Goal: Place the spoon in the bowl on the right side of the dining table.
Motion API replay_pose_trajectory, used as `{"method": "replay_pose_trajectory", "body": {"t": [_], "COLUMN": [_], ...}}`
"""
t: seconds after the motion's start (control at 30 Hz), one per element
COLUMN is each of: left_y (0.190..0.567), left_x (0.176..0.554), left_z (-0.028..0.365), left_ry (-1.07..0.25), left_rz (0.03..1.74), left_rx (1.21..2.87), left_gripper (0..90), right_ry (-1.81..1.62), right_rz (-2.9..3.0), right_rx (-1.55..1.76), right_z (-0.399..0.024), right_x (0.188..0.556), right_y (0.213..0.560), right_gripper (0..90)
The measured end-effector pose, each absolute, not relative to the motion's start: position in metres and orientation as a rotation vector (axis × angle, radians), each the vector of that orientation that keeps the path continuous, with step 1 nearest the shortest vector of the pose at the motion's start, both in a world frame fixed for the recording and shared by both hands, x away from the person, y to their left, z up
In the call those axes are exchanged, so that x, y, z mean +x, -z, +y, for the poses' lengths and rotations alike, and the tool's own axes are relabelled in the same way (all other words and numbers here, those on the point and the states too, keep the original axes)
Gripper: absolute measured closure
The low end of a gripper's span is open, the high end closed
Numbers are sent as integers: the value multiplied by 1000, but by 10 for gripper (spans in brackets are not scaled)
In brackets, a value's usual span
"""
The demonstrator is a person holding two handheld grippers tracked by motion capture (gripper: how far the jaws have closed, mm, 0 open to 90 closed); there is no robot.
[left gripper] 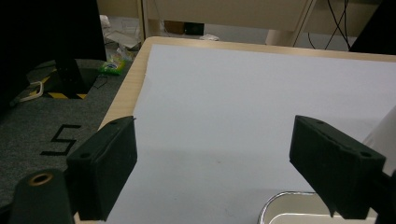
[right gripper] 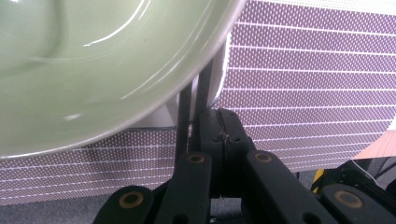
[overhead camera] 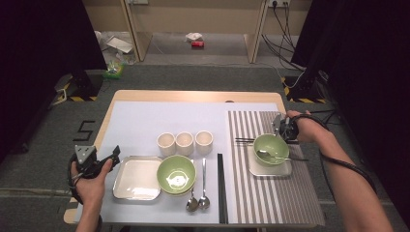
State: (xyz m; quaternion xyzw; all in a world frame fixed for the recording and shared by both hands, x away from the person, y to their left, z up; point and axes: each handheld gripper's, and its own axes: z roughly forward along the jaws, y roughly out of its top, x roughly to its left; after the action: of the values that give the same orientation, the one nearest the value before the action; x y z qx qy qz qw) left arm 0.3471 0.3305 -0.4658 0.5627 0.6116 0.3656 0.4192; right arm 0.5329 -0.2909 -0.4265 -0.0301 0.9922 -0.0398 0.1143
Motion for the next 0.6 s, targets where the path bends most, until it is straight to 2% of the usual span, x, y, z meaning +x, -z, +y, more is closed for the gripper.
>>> {"method": "replay_pose_trajectory", "body": {"t": [0.6], "left_y": [465], "left_x": [347], "left_z": [330], "left_ry": [-918], "left_rz": [1531], "left_rx": [1411], "left_gripper": [140], "right_ry": [101], "right_rz": [2899], "right_rx": [-67], "right_z": [-291], "right_x": [534], "right_y": [423], "right_gripper": [900]}}
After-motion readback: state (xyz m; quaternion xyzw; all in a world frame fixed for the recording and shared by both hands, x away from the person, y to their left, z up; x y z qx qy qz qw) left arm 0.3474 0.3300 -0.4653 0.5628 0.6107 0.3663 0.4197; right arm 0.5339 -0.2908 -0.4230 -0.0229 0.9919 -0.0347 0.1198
